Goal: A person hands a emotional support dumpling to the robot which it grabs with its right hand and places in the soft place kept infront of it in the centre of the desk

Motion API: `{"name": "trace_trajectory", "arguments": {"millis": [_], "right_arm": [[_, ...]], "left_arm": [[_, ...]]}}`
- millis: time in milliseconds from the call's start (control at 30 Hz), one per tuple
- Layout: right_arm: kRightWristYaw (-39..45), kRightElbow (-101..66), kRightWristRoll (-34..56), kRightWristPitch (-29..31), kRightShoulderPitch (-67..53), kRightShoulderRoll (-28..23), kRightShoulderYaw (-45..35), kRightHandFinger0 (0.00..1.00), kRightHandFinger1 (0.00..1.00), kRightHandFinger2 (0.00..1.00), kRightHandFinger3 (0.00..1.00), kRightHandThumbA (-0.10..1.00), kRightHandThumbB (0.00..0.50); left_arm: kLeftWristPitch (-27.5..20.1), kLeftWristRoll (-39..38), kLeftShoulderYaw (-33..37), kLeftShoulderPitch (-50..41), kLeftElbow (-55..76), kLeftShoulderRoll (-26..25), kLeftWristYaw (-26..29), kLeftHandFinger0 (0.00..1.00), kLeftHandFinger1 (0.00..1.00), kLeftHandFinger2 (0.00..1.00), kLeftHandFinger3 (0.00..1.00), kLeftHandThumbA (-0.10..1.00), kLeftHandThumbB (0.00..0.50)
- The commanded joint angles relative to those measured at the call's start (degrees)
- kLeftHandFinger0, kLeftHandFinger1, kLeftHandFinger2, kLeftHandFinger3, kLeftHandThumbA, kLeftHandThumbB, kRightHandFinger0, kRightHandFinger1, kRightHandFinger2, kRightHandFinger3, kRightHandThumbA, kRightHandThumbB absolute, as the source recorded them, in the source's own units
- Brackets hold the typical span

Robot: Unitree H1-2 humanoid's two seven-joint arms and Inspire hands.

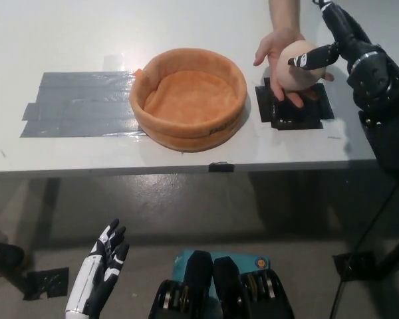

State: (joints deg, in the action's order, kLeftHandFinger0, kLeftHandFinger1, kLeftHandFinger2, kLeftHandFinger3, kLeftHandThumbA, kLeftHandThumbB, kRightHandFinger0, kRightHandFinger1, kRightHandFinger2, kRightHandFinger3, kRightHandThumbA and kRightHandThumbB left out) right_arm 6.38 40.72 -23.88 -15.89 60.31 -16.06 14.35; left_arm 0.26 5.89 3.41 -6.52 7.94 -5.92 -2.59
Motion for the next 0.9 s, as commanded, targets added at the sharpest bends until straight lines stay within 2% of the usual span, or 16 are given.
{"name": "trace_trajectory", "arguments": {"millis": [0, 67, 100, 300, 333, 433, 700, 767, 800, 833, 867], "right_arm": [[1.84, 3.34, -0.3, -0.36, 4.9, -0.03, 0.95, 1.0, 1.0, 1.0, 1.0, 0.95, 0.437], [2.03, 5.67, 0.17, 0.53, 5.46, 0.71, 1.25, 1.0, 1.0, 1.0, 1.0, 0.94, 0.427], [2.73, 5.95, 0.29, 0.86, 5.31, 0.85, 1.6, 1.0, 1.0, 1.0, 1.0, 0.93, 0.405], [3.4, 9.19, 1.93, 0.87, 5.63, 2.35, 1.02, 1.0, 1.0, 1.0, 1.0, 0.91, 0.425], [3.44, 9.11, 2.42, 0.8, 5.43, 2.57, 0.55, 1.0, 1.0, 1.0, 1.0, 0.89, 0.402], [3.94, 10.36, 4.52, 1.44, 5.49, 3.26, -1.39, 1.0, 1.0, 1.0, 1.0, 0.86, 0.389], [2.87, 13.14, 3.54, 2.64, 6.36, 3.62, -0.6, 1.0, 1.0, 1.0, 1.0, 0.9, 0.406], [0.79, 14.47, 3.75, 3.66, 6.88, 3.95, -1.27, 1.0, 1.0, 1.0, 1.0, 0.85, 0.386], [-2.53, 15.9, 4.43, 5.51, 7.02, 4.52, -2.62, 1.0, 1.0, 1.0, 1.0, 0.72, 0.362], [-7.6, 16.81, 3.9, 7.5, 6.85, 5.14, -3.3, 0.72, 0.82, 0.91, 0.98, 0.48, 0.287], [-10.19, 17.83, 2.6, 7.69, 7.1, 5.33, -2.84, 0.5, 0.62, 0.72, 0.78, 0.31, 0.245]], "left_arm": [[-0.42, 1.35, 0.5, 0.69, 1.75, -0.47, -0.28, 1.0, 1.0, 1.0, 1.0, 0.85, 0.004], [-0.39, 1.25, 0.43, 0.92, 1.73, -0.44, -0.27, 1.0, 1.0, 1.0, 1.0, 0.84, 0.0], [-0.34, 1.54, 0.56, 0.94, 1.8, -0.48, -0.3, 1.0, 1.0, 1.0, 1.0, 0.84, 0.0], [0.84, 1.44, 0.59, 1.49, 2.38, -0.34, -0.45, 1.0, 1.0, 1.0, 1.0, 0.82, 0.011], [0.88, 1.45, 0.56, 1.57, 2.44, -0.35, -0.42, 1.0, 1.0, 1.0, 1.0, 0.81, 0.004], [0.88, 1.42, 0.47, 1.98, 2.46, -0.41, -0.4, 1.0, 1.0, 1.0, 1.0, 0.8, 0.009], [1.23, 1.27, 0.47, 2.54, 2.41, -0.59, -0.53, 1.0, 1.0, 1.0, 1.0, 0.79, 0.009], [1.23, 1.14, 0.46, 2.84, 2.37, -0.51, -0.52, 1.0, 1.0, 1.0, 1.0, 0.79, 0.01], [0.92, 0.95, 0.42, 2.89, 2.17, -0.45, -0.51, 1.0, 1.0, 1.0, 1.0, 0.79, 0.004], [0.93, 0.92, 0.41, 2.9, 2.16, -0.43, -0.5, 1.0, 1.0, 1.0, 1.0, 0.79, 0.004], [0.8, 1.13, 0.48, 2.97, 2.1, -0.52, -0.49, 1.0, 1.0, 1.0, 1.0, 0.79, 0.001]]}}
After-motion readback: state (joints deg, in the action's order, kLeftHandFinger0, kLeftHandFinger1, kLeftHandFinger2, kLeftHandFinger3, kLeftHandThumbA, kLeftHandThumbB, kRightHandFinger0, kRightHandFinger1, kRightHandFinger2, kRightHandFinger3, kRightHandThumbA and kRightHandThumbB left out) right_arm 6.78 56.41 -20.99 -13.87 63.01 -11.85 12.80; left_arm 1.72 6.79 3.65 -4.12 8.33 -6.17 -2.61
